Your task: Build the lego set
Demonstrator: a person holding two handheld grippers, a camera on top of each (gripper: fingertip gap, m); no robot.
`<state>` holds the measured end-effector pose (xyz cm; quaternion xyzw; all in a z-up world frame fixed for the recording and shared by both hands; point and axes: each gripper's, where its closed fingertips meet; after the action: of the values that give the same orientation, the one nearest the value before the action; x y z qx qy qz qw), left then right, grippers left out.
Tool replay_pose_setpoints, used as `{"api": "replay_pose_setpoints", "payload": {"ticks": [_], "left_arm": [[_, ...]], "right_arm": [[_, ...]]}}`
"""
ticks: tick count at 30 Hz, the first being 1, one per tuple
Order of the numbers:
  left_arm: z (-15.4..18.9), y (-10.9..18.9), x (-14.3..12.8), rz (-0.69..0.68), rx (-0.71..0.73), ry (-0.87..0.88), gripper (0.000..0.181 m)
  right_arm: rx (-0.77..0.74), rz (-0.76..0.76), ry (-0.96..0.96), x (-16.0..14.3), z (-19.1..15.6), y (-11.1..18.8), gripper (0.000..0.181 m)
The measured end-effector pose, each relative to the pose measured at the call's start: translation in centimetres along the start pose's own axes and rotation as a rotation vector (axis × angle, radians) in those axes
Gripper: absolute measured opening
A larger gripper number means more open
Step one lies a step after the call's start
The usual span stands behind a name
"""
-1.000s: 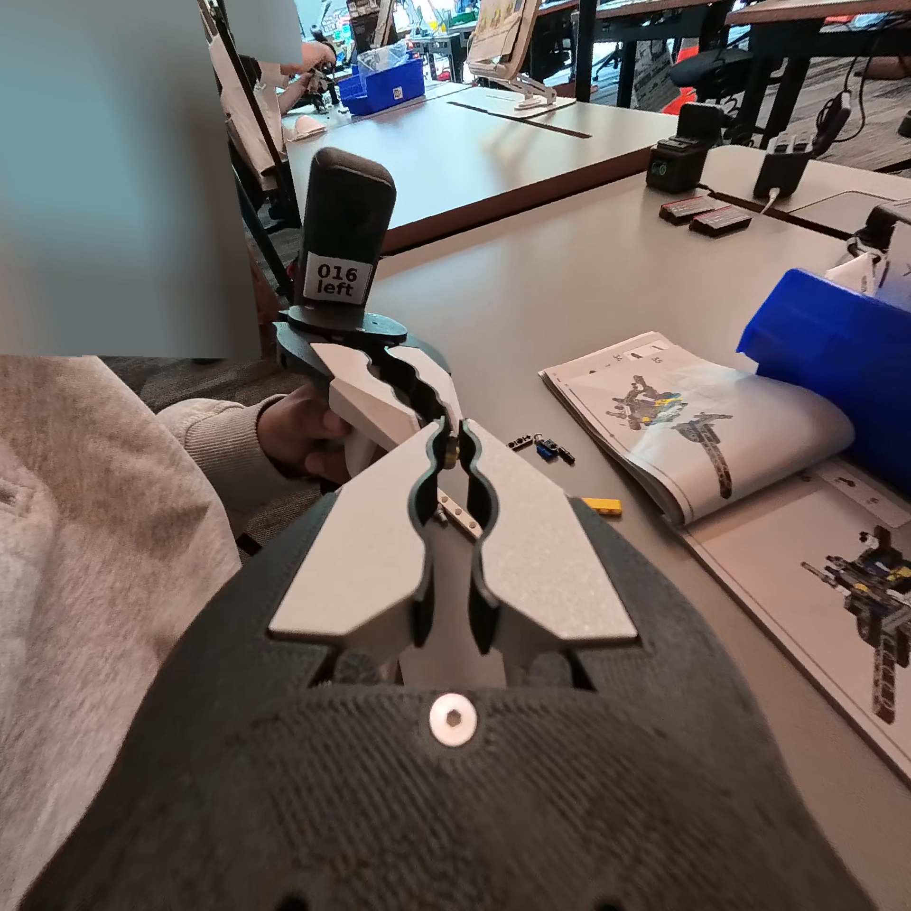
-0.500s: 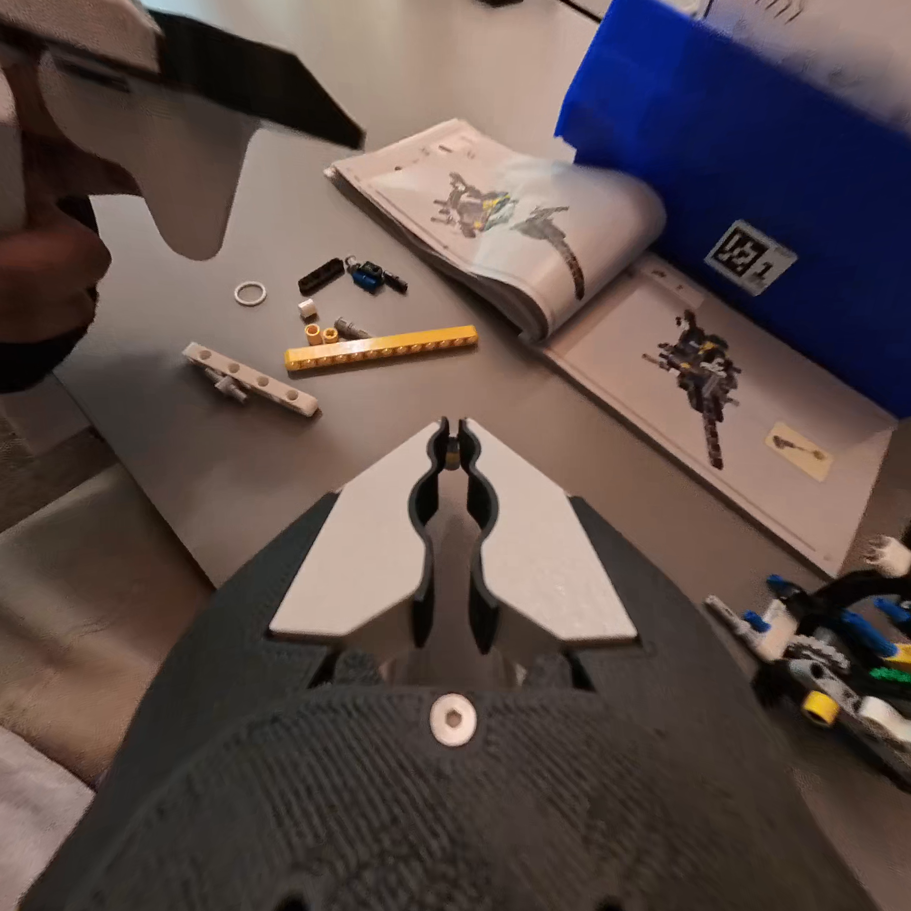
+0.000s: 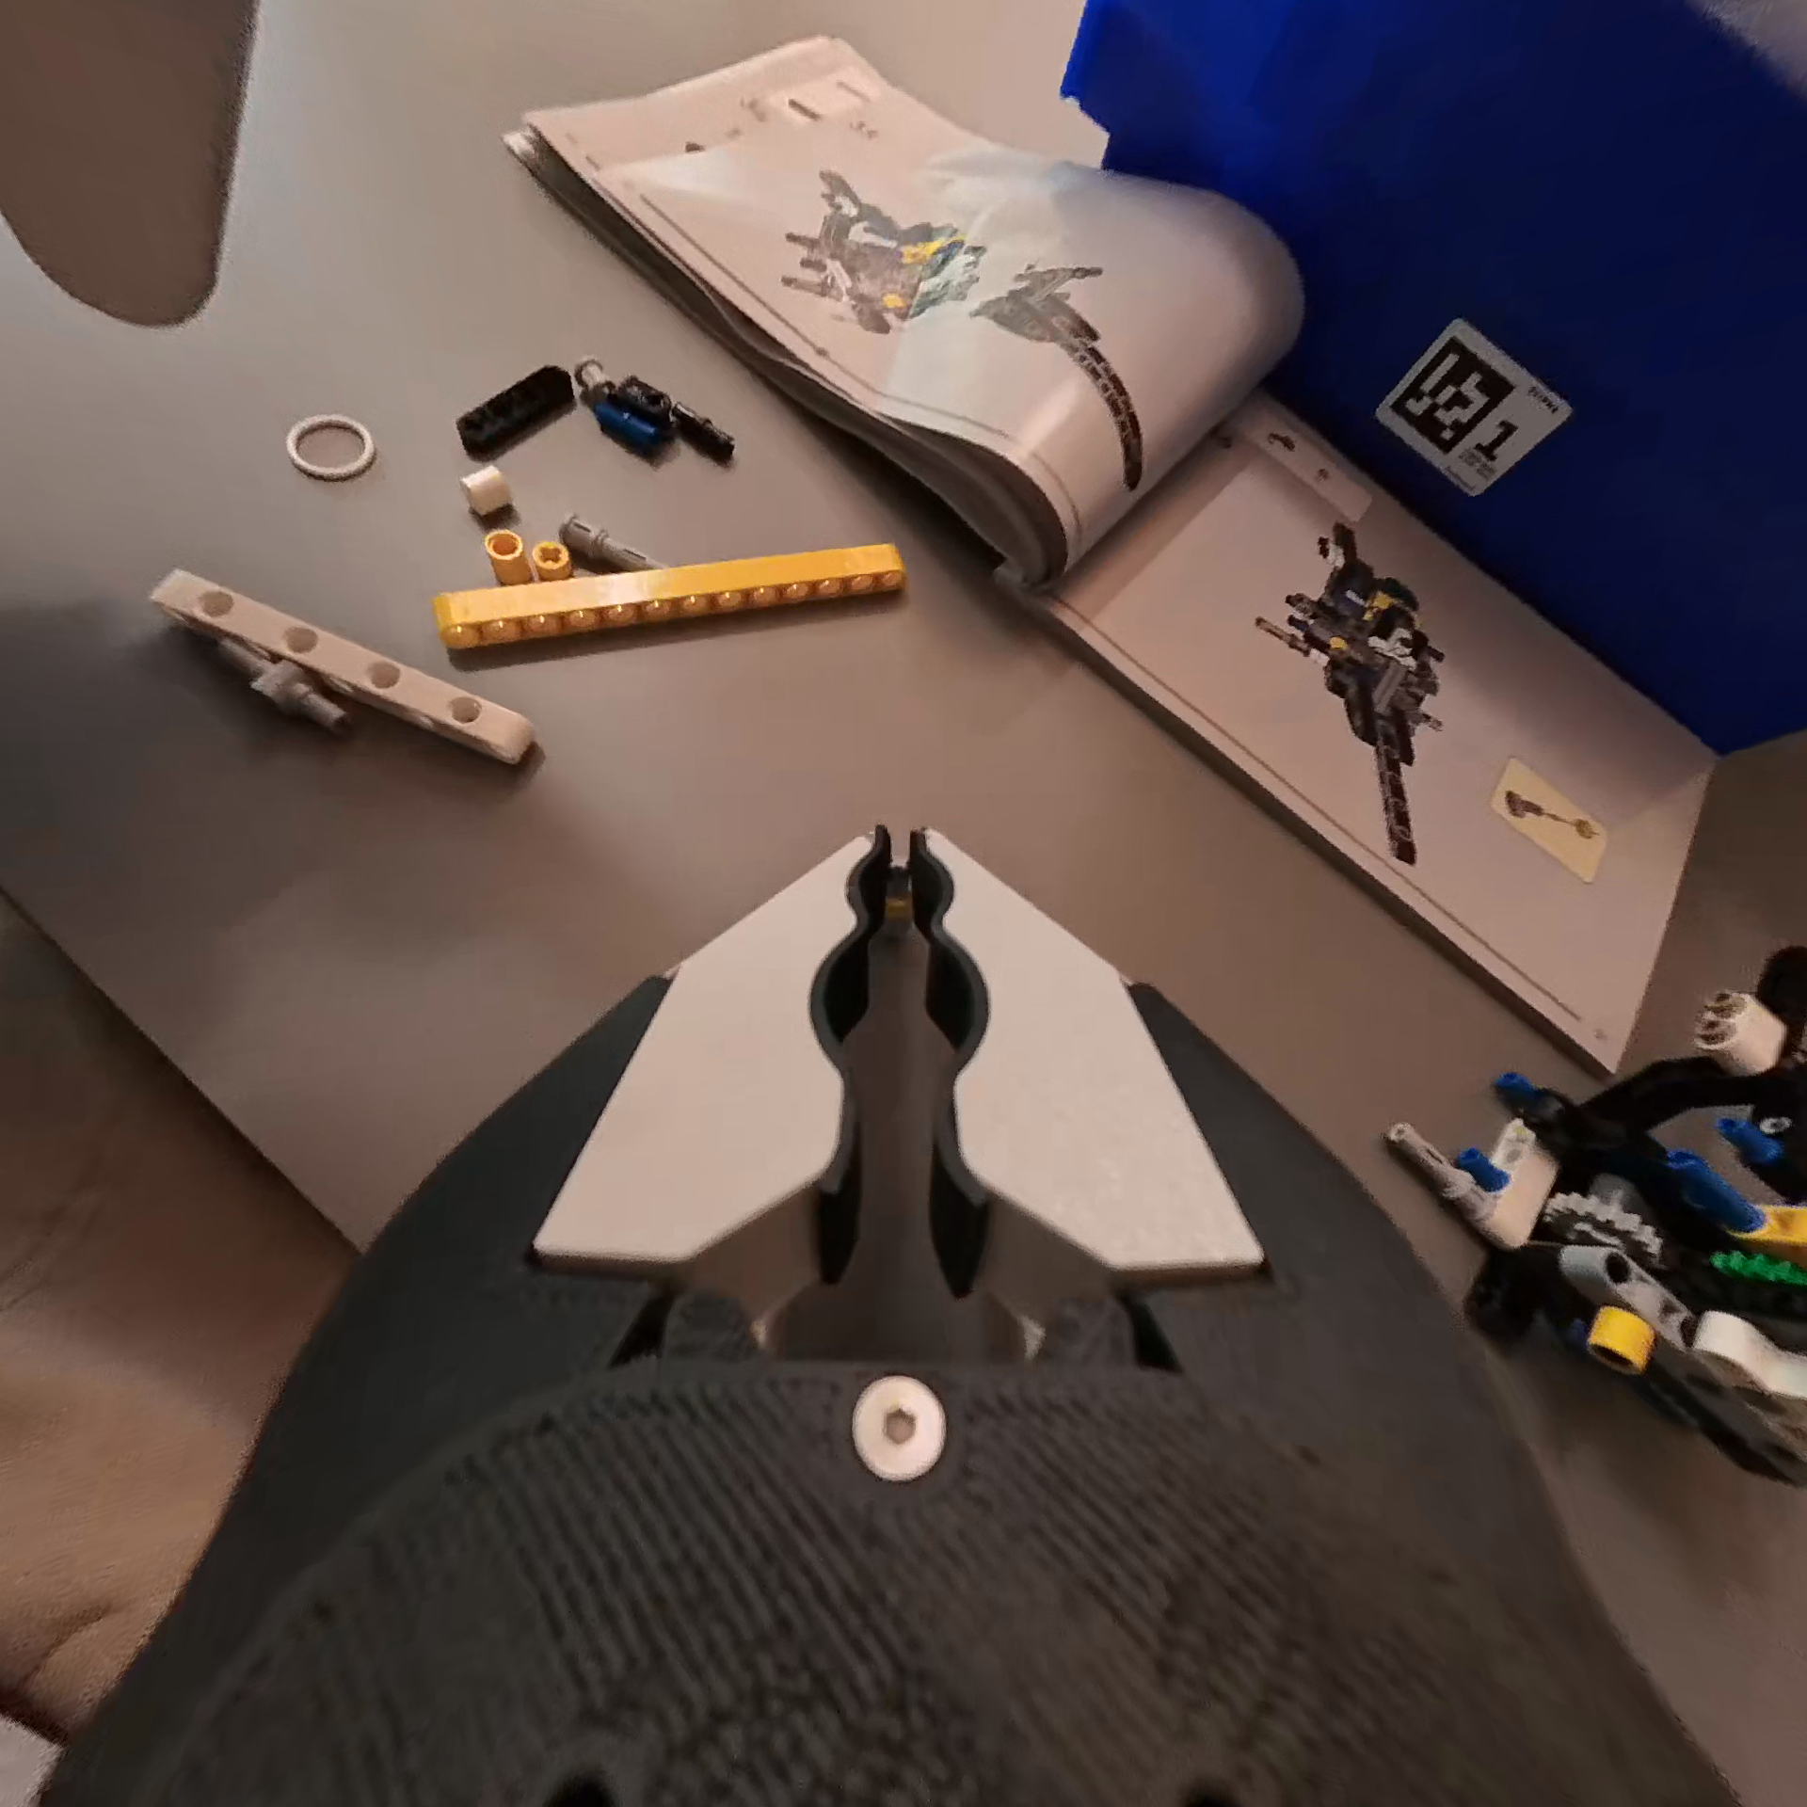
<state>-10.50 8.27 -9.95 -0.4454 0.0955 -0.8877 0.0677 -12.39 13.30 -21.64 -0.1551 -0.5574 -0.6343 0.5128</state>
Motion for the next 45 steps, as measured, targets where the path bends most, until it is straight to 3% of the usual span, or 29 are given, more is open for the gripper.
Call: {"api": "replay_pose_setpoints", "payload": {"ticks": [11,15,21,36,41,45], "left_arm": [[1.0,0.9,0.4,0.017,-0.018,-0.001,0.049],[1.4,1.0,0.4,0.029,-0.024,0.002,0.049],[2.1,0.5,-0.5,0.004,-0.033,0.003,0.048],[6.6,-0.9,-5.1,-0.079,-0.151,0.102,0.048],[7.3,-1.0,-5.5,-0.085,-0.17,0.111,0.048],[7.2,-1.0,-5.7,-0.092,-0.165,0.113,0.048]], "right_arm": [[-0.013,-0.039,-0.049,-0.2,0.3,-0.4,0.013],[0.042,-0.028,-0.156,-0.1,0.2,0.3,0.02],[-0.016,0.04,-0.075,-0.3,0.5,2.6,0.02],[-0.186,0.095,-0.216,-5.6,1.9,9.6,0.017],[-0.242,0.08,-0.216,-7.1,3.0,10.7,0.019],[-0.164,0.095,-0.269,-7.2,2.3,10.0,0.022]]}}
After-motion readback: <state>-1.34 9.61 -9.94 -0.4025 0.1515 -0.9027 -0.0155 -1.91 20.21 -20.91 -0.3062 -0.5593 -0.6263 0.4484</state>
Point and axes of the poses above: each gripper's, where its closed fingertips meet, y back along the fingers, x out of its top, z = x × y across the jaws, and after that the axes turned 11 degrees about -x, right-handed
